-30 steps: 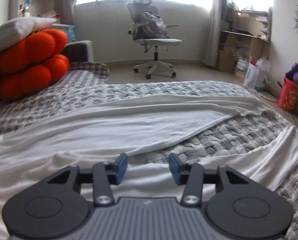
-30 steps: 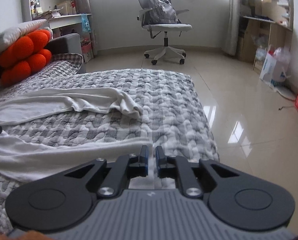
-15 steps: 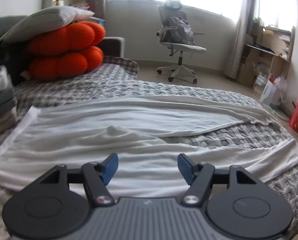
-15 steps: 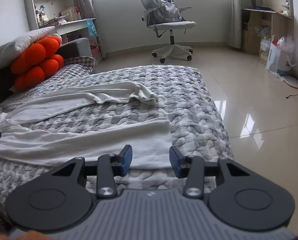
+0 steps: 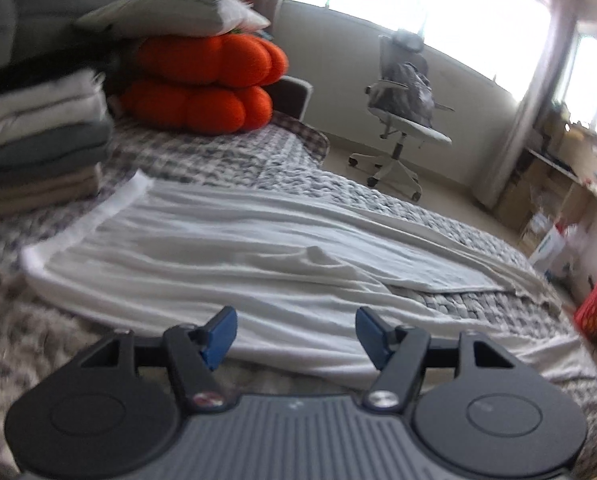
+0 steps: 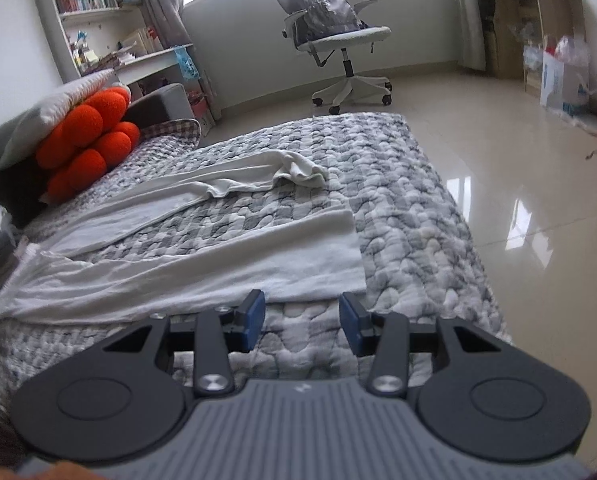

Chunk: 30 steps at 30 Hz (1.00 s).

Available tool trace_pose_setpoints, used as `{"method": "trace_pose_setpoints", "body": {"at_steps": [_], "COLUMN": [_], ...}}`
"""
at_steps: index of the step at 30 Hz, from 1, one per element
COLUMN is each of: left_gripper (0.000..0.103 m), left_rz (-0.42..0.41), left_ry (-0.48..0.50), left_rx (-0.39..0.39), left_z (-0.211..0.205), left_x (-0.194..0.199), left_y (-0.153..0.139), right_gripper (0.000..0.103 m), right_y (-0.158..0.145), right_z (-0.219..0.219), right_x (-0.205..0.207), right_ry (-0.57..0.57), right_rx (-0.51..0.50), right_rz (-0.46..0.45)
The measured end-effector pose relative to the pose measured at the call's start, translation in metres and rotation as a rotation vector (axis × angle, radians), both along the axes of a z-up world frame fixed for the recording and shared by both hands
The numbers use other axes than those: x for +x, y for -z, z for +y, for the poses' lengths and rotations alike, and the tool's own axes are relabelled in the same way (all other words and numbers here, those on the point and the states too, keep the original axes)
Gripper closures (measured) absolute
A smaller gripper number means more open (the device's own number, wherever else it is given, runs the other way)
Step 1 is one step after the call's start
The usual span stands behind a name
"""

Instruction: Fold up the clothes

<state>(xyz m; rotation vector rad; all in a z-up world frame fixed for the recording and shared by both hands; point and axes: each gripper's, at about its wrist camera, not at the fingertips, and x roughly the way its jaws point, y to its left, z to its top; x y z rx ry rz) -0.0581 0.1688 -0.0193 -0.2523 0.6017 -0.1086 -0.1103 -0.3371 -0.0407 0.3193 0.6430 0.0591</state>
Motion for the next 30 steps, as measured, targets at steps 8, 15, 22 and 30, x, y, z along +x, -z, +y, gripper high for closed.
{"method": "trace_pose_setpoints", "body": {"at_steps": [8, 15, 22, 30], "left_gripper": [0.041, 0.047, 0.061, 0.102], "left_rz": [0.071, 0.130, 0.123, 0.086], "left_ry": [-0.101, -0.208, -0.285, -0.295], "left_rx": [-0.130, -0.328, -0.446, -0.474], "left_z": [0.036, 0.067, 0.077, 0.084], "left_x": [-0.003, 0.000, 0.004, 0.000], "left_y": [0.017, 0.037, 0.048, 0.041], "right_gripper": [0.060, 0.074, 0.102, 0.103], "right_y": [0.009, 0.018, 0.019, -0.003], "right_z": [-0.004, -0.016, -0.021, -0.030], "right_x": [-0.002, 0.002, 0.001, -0.018], "right_ry": [0.017, 0.114, 0.202, 0.249], "right_rx": [0.122, 0.241, 0.280, 0.247], "right_rz": [0.005, -0.036, -0.057, -0.136]}}
